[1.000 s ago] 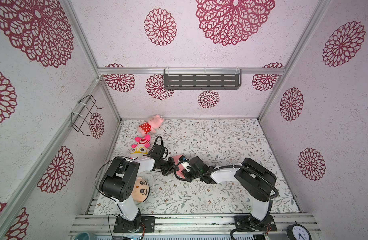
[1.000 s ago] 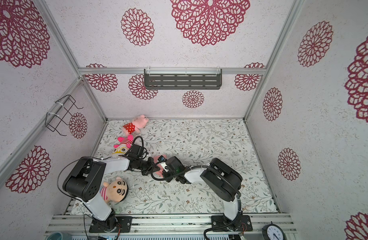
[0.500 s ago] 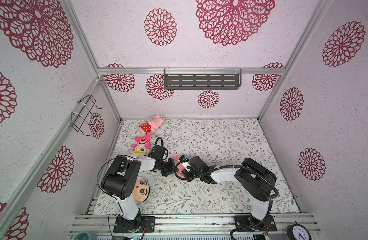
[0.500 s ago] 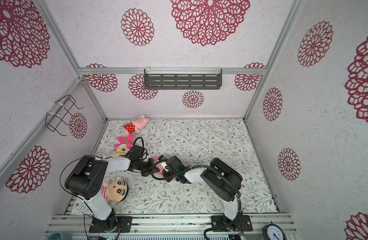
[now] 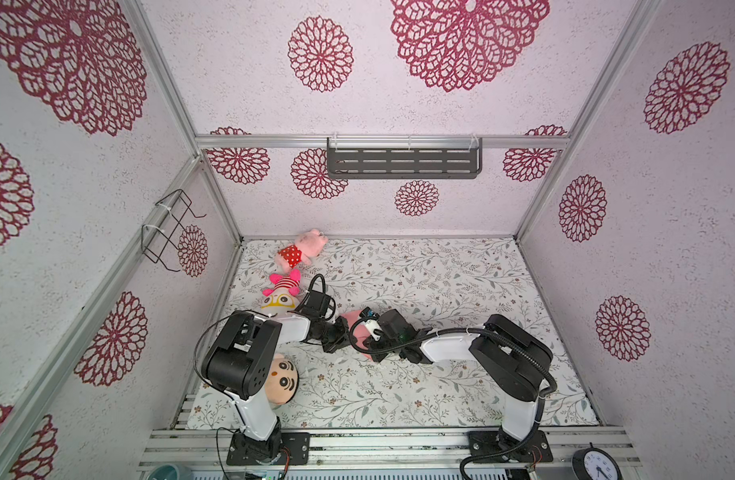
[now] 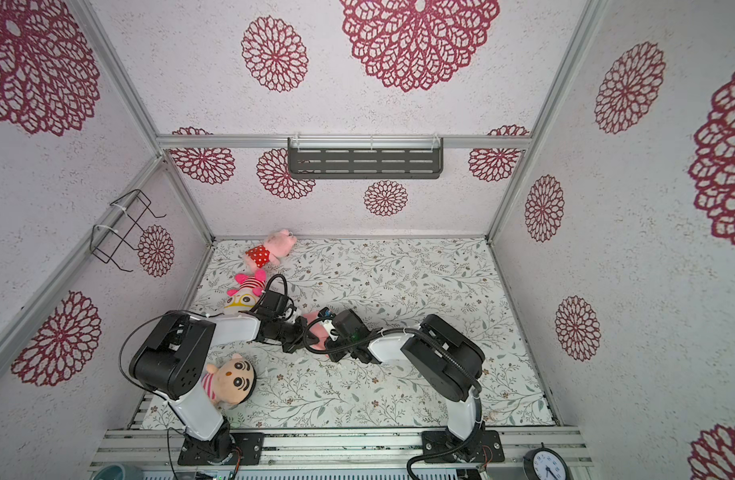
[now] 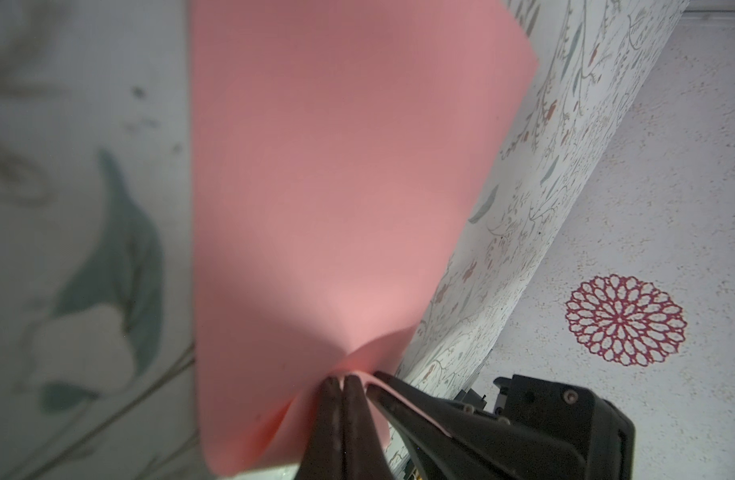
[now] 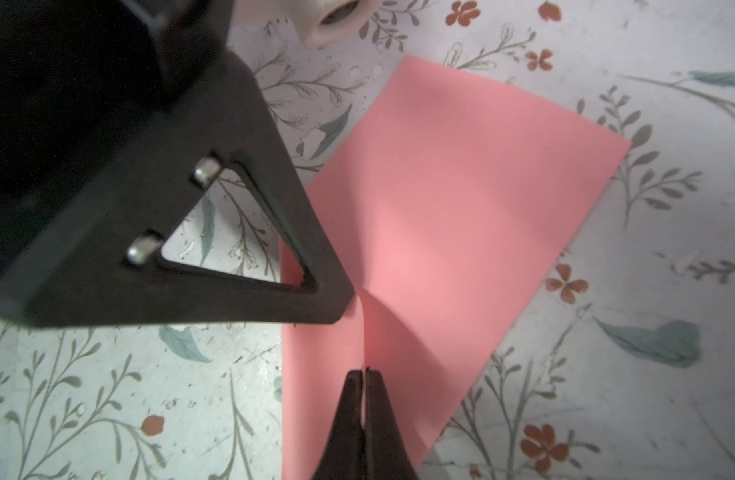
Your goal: Fold a paper plane with a square sheet of paper (pick it up from the middle)
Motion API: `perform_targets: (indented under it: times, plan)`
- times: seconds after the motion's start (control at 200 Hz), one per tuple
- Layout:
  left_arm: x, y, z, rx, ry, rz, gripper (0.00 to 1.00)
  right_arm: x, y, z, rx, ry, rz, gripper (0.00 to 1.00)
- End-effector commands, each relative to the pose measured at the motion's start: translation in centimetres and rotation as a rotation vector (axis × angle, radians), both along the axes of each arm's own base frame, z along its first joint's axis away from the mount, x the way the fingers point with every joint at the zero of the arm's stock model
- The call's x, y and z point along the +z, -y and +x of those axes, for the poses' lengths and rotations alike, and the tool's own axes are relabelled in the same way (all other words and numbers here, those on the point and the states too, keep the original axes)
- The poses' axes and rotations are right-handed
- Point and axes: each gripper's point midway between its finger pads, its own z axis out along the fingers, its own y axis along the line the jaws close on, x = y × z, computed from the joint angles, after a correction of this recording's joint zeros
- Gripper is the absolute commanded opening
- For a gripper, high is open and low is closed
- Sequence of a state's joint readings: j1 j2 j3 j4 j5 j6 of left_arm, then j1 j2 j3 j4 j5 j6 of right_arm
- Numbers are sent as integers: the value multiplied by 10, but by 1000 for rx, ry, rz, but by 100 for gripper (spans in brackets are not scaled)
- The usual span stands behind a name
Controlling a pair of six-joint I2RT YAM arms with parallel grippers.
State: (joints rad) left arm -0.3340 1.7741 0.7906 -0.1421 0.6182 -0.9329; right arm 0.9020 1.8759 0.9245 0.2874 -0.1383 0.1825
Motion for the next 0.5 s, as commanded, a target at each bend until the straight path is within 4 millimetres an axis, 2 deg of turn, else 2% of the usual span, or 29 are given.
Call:
perform_targets:
  times: [0.0, 0.24, 0.495]
  plan:
    - [-25, -12, -18, 1, -67, 76, 3, 8, -4, 4, -17, -26, 25, 5]
    - [-33, -17, -24, -5, -85, 105, 0, 23, -6, 7, -68, -78, 49, 8]
    - [-20, -12, -14, -8, -55, 82, 1, 13, -6, 5, -62, -106, 27, 5]
